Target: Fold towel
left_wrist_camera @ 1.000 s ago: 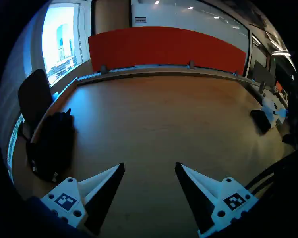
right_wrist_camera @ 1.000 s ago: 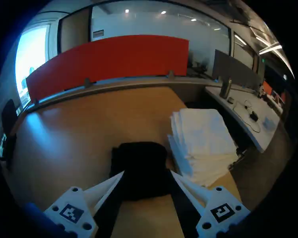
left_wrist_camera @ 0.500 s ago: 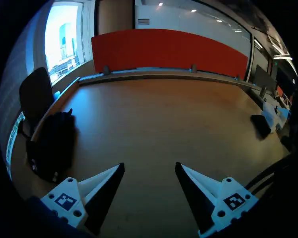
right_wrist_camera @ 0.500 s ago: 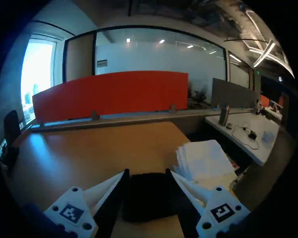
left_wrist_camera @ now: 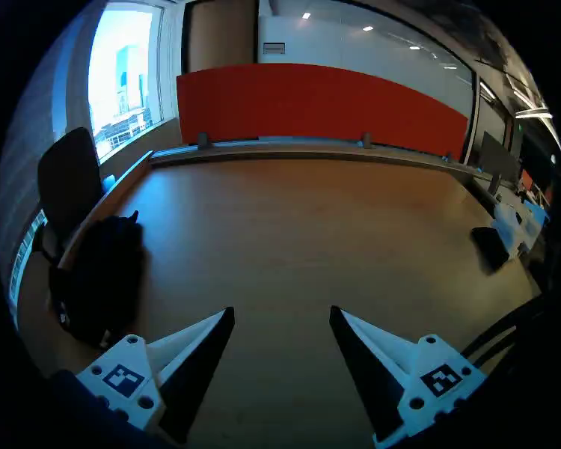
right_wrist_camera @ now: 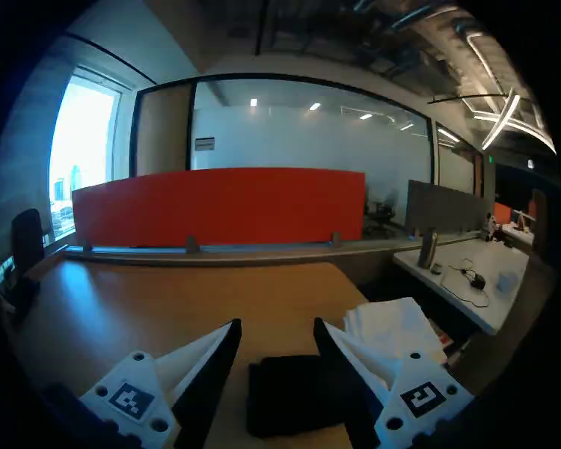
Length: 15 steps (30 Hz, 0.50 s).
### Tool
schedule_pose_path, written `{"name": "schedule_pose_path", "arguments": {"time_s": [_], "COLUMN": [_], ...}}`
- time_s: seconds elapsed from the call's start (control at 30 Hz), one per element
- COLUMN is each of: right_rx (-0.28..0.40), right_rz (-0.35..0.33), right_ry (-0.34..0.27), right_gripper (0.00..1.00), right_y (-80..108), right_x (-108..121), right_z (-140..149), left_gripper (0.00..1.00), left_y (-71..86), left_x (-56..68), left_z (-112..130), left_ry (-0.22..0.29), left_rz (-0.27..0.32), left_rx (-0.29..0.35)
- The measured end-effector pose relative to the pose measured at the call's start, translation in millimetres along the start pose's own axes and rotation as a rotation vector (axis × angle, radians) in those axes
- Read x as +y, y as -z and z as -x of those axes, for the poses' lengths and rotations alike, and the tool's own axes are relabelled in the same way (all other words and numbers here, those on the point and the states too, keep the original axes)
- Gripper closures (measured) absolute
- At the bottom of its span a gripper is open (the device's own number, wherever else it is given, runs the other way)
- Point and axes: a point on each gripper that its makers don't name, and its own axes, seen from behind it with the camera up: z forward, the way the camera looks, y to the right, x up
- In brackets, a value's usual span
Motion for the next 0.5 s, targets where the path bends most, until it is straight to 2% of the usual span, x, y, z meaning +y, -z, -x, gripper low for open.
{"name": "schedule_pose_path", "arguments": {"time_s": [0.2,0.5], "right_rx": [0.021,0.056], "right_rz": [-0.007,-0.036], "right_ry": [-0.007,-0.006], "right_gripper": [0.17,0.14], "right_y": [-2.0,-3.4], "right_x": [-12,-39], "right_z": [-16,-39], "left_gripper": [0.06,0.06], "left_y": [-0.8,-2.0], "left_x": [-3.4,-11.0], "left_z": [-13,-44], "left_ry": [0.004,0.014], "left_rz": [-0.004,-0.011], "left_rx": [0.035,0.114]}}
